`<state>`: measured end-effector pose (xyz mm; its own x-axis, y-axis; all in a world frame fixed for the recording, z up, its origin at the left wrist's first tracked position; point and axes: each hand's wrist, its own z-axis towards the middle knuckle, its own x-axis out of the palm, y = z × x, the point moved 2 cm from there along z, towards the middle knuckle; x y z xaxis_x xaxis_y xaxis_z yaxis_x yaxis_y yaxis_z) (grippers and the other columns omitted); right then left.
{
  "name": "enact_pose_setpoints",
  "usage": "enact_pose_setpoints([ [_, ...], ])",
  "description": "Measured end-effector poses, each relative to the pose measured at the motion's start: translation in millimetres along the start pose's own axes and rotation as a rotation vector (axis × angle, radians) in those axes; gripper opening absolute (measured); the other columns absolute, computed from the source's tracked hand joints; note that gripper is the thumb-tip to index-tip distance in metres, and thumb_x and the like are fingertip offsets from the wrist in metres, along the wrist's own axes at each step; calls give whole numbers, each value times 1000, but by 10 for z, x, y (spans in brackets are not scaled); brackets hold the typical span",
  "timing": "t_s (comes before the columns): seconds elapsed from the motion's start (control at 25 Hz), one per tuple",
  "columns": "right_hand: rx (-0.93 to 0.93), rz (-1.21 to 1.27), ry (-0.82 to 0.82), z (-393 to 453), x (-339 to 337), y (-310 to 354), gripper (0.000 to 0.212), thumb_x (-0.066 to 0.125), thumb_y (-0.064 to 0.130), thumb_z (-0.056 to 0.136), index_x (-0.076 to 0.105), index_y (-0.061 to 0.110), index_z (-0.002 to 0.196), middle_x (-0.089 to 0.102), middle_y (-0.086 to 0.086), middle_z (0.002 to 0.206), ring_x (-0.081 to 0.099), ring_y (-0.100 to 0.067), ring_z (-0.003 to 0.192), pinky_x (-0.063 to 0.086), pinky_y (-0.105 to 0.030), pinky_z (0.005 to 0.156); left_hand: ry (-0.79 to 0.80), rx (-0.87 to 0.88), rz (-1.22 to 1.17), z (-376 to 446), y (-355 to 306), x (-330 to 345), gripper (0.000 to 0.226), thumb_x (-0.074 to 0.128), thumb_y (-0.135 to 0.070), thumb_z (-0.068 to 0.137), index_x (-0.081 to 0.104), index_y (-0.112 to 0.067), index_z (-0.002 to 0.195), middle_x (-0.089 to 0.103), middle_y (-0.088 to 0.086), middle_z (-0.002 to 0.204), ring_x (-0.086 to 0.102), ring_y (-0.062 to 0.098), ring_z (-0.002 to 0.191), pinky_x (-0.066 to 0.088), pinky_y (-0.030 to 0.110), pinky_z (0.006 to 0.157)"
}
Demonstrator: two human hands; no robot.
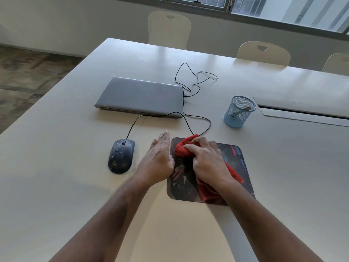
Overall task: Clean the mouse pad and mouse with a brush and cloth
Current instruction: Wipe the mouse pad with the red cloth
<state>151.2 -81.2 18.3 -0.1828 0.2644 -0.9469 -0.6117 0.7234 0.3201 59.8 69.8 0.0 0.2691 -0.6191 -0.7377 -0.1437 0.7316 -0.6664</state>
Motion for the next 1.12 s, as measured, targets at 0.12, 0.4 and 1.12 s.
enact_pose_setpoints([
  [0.12,52,-12,-4,193,-3,43,56,46,14,96,57,38,145,44,3,145,38,-29,131,36,-50,111,1,1,13,3,-4,5,82,48,-9,91,0,-4,158,8,14,166,1,13,153,1,30,124],
  [0.4,-84,-18,49,97,66,249,54,41,24,94,55,42,144,43,5,147,34,-25,133,33,-49,109,-3,-3,-25,-11,-17,-16,80,46,-11,93,0,-7,159,7,11,167,-5,1,144,-7,20,117],
  [1.12,-69,37,19,-80,60,256,50,45,22,95,60,41,139,45,9,147,37,-23,133,35,-50,110,-3,-4,-40,12,37,9,84,46,-11,90,-2,-10,159,7,9,167,-8,0,146,-8,19,118],
])
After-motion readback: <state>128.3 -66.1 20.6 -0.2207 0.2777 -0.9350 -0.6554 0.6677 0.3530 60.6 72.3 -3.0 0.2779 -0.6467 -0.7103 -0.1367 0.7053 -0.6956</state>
